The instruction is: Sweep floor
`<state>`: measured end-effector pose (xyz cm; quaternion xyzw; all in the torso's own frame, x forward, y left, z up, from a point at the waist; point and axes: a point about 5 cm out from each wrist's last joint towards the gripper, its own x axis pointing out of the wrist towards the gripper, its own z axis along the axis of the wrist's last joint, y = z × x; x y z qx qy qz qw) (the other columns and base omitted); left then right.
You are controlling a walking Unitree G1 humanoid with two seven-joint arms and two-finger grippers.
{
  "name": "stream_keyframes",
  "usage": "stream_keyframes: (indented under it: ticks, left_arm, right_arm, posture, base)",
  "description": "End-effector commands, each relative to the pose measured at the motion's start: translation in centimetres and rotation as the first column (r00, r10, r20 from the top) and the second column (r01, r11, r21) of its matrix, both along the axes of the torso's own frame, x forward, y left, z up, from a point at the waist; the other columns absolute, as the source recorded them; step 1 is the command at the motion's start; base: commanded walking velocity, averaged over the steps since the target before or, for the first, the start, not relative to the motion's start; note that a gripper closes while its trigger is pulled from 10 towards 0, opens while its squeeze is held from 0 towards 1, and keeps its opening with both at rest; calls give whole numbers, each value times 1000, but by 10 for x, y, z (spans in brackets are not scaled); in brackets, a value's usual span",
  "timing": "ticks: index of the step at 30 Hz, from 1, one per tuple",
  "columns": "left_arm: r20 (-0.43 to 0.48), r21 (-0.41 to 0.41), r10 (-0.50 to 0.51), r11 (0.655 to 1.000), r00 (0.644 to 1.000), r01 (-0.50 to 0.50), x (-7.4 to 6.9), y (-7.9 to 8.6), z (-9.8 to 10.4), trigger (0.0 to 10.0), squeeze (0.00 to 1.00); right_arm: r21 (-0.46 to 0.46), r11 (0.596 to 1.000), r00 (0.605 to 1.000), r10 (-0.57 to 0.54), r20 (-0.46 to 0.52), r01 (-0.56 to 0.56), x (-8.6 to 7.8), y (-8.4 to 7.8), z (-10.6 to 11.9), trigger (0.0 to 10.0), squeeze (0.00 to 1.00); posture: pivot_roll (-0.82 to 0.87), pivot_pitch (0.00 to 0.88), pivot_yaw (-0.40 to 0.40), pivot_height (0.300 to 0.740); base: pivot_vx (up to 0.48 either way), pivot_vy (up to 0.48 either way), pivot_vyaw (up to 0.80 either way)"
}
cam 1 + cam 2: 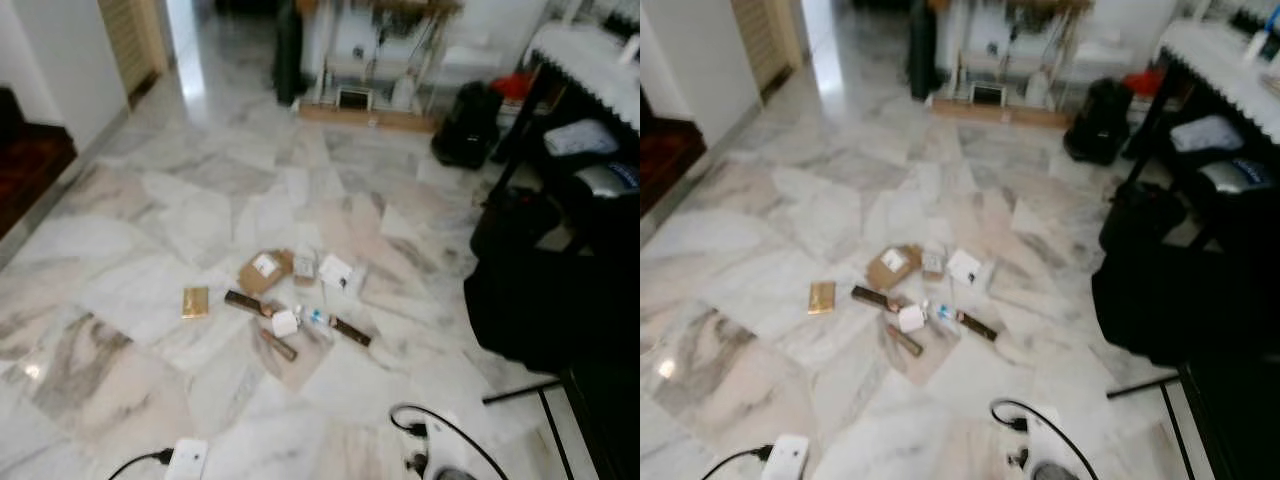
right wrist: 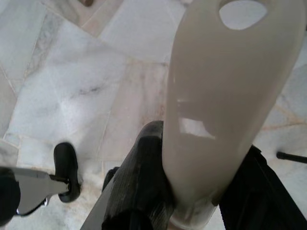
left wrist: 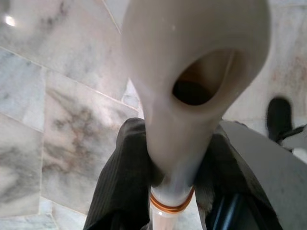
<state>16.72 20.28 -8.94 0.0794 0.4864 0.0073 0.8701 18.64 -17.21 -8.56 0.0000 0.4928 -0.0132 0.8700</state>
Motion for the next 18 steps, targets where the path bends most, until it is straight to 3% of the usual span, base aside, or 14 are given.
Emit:
stream_keyframes:
  ticks: [1,18]
  left_arm:
    - [123,-77,178,983,976,-170,19,18,14,10000,0]
    - [113,-83,177,982,978,-168,15,17,11,10000,0]
  right_arm:
    - [58,995,989,-94,117,87,1,-20,5,10000,0]
    - [47,995,989,-91,120,86,2,-20,5,10000,0]
  posture:
    - [-64,50,-30,740]
    - [-62,61,-32,740]
  base:
    - [0,0,0]
    - [0,0,0]
